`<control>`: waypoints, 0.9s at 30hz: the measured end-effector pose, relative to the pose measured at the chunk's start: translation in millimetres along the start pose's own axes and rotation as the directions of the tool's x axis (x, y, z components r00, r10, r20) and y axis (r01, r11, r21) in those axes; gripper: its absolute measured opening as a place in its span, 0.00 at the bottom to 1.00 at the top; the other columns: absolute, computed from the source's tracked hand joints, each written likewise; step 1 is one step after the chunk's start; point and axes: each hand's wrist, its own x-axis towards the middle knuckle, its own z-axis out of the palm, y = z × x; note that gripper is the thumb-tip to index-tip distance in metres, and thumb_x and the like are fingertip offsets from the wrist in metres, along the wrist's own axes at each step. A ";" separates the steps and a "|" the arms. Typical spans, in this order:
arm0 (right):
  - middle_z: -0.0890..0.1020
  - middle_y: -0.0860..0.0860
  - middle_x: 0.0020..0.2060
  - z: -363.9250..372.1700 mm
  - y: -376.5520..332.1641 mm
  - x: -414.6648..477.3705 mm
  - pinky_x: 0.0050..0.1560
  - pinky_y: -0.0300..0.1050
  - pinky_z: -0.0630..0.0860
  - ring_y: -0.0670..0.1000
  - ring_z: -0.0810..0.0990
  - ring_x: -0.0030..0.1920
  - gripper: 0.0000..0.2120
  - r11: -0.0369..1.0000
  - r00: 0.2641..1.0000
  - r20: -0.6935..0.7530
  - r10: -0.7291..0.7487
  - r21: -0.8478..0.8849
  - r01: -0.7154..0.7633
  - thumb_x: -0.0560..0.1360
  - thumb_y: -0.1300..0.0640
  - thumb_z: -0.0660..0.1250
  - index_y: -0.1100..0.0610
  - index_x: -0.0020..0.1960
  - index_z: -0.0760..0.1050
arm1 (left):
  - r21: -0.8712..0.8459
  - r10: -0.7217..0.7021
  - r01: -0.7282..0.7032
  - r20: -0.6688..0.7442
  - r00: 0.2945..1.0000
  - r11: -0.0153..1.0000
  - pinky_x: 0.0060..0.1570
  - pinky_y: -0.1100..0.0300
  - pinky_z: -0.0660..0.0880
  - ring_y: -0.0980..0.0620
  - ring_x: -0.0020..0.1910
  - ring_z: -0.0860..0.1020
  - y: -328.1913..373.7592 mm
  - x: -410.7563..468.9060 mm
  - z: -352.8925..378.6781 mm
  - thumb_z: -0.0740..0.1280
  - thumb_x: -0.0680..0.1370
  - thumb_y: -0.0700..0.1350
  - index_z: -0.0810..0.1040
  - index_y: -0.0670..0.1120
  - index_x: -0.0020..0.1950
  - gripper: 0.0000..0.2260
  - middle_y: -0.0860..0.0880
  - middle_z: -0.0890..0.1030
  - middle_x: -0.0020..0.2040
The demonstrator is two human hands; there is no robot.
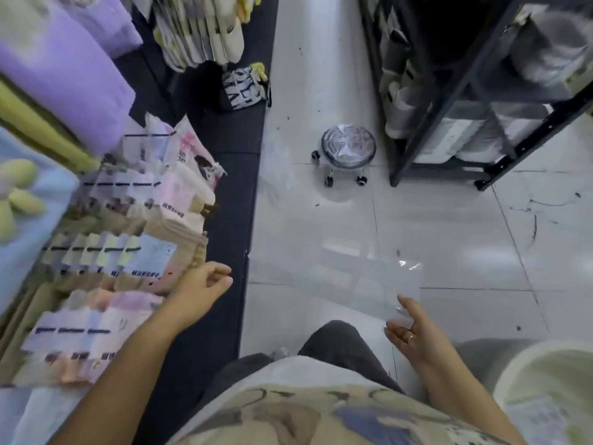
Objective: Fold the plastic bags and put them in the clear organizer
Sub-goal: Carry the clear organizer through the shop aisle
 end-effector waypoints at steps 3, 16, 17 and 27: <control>0.75 0.55 0.42 28.6 -65.8 48.3 0.37 0.40 0.78 0.53 0.79 0.40 0.23 1.000 1.000 -0.030 -0.009 0.008 0.009 0.67 0.46 0.74 0.59 0.55 0.75 | 0.019 0.064 -0.064 -0.002 0.998 0.998 0.52 0.59 0.75 0.57 0.53 0.77 65.3 99.1 -18.2 0.67 0.78 0.46 0.77 0.53 0.55 0.06 0.55 0.80 0.52; 0.75 0.56 0.37 251.3 -425.8 307.4 0.41 0.42 0.77 0.53 0.79 0.38 0.21 0.875 0.969 0.232 -0.089 -0.447 0.187 0.72 0.49 0.72 0.63 0.57 0.74 | -0.270 -0.257 0.207 -0.163 0.953 0.940 0.53 0.62 0.72 0.57 0.53 0.77 191.9 371.4 -26.1 0.66 0.79 0.44 0.77 0.50 0.58 0.08 0.53 0.80 0.53; 0.75 0.56 0.38 278.4 -448.9 322.5 0.40 0.42 0.77 0.53 0.79 0.39 0.22 0.841 0.958 0.274 -0.082 -0.497 0.214 0.72 0.48 0.72 0.62 0.58 0.74 | -0.298 -0.293 0.234 -0.173 0.940 0.925 0.51 0.63 0.72 0.59 0.51 0.77 191.7 381.7 -30.2 0.66 0.79 0.45 0.77 0.52 0.56 0.07 0.54 0.80 0.52; 0.76 0.54 0.30 547.9 -553.9 442.1 0.47 0.49 0.77 0.52 0.76 0.32 0.18 0.616 0.843 0.532 0.085 -0.693 0.375 0.71 0.50 0.73 0.62 0.52 0.75 | -0.588 -0.611 0.339 -0.356 0.707 0.734 0.52 0.60 0.71 0.54 0.52 0.78 180.6 518.7 -89.6 0.67 0.78 0.44 0.78 0.50 0.56 0.07 0.53 0.80 0.51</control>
